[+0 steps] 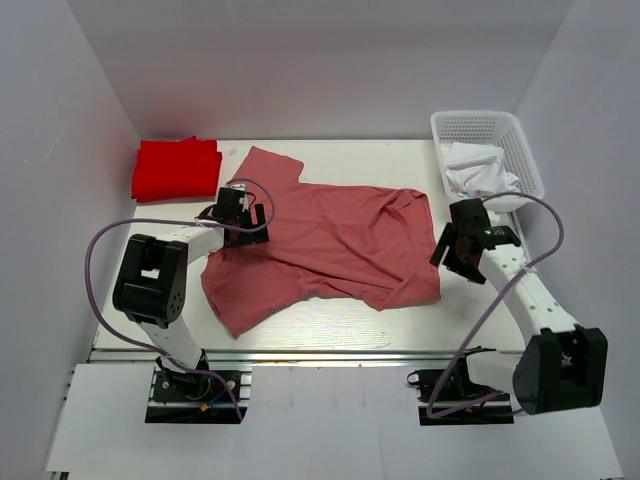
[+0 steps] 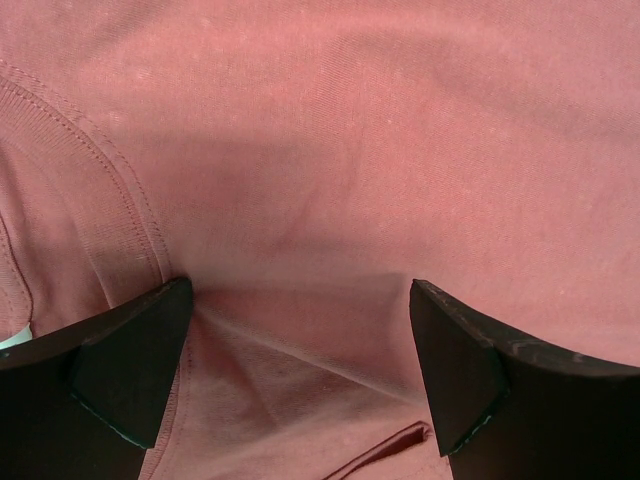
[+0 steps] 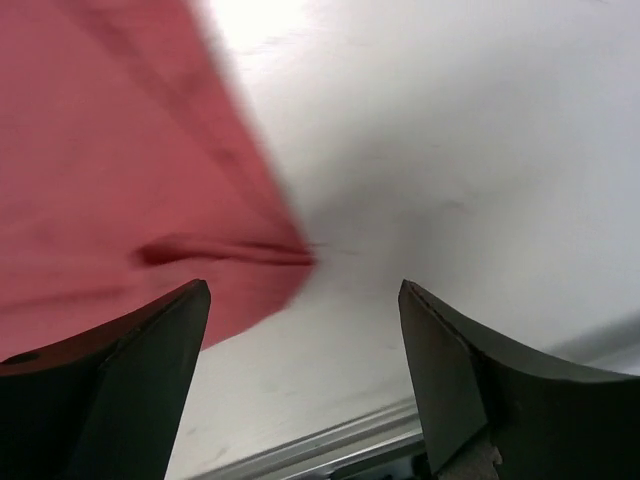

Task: Fold and stack the t-shirts
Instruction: Flatten out the tshirt

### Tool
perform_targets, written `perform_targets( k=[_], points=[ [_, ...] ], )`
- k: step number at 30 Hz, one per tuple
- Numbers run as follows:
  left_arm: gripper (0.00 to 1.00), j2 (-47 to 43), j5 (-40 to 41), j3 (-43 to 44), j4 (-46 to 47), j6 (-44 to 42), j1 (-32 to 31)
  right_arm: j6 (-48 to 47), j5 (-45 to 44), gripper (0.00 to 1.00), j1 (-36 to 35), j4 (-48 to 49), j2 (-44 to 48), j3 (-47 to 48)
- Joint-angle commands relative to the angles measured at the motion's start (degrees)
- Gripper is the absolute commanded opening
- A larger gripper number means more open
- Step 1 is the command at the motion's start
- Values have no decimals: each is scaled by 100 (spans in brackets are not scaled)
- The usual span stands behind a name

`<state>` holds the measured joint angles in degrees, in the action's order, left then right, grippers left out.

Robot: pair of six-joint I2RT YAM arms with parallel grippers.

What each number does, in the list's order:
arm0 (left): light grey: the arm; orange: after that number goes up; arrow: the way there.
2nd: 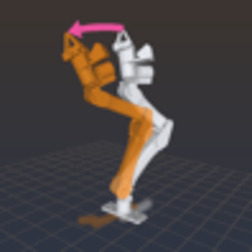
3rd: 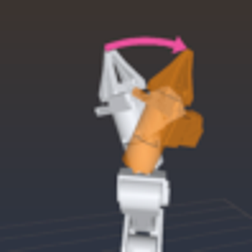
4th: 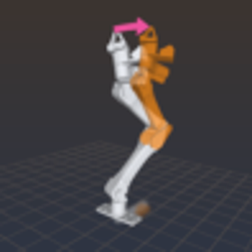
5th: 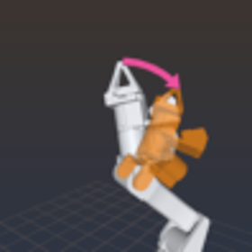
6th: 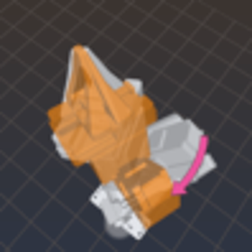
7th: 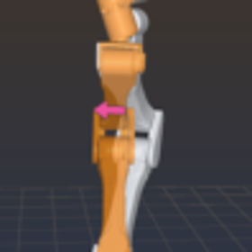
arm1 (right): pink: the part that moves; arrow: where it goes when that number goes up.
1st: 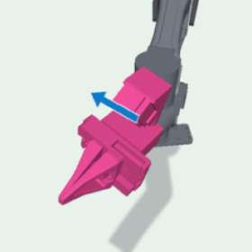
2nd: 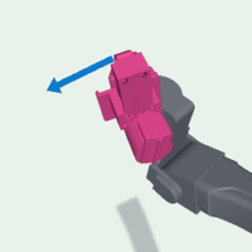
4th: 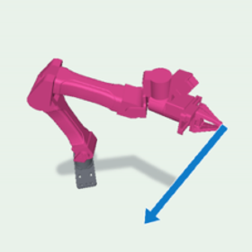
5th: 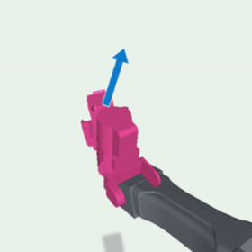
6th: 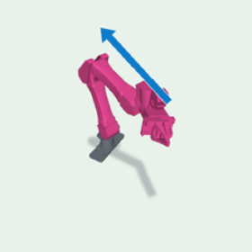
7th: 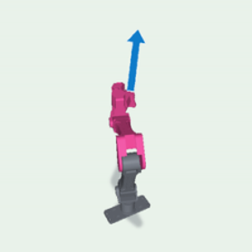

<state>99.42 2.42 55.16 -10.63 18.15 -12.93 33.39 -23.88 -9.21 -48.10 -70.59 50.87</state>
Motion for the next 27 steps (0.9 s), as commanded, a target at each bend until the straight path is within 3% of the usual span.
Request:
perform_targets(
  k=[1, 3, 9, 12, 17, 20, 27],
  points=[
    [100, 34, -110, -5, -220, -22, -8, -1150, 2101, 82, -203, 844, 300, 257],
    [100, -28, -162, -58, -168, -22, -8, -1246, 2335, 80, -502, 846, 3, 388],
    [100, -80, -162, -58, -167, -22, -8, -827, 1914, 71, -1239, 468, -929, 756],
    [100, -80, -162, -58, -167, -22, -8, -274, 1168, 67, -1372, 293, -1158, 836],
    [100, -195, -162, -189, -167, 30, -8, 501, 675, 60, -1425, 55, -1545, 810],
    [100, -318, -162, -303, -62, 30, -8, 766, 595, 57, -1443, 90, -1616, 714],
    [100, -511, -329, -461, 61, 30, -8, 854, 1008, 60, -1426, 845, -1519, 634]
  ],
)
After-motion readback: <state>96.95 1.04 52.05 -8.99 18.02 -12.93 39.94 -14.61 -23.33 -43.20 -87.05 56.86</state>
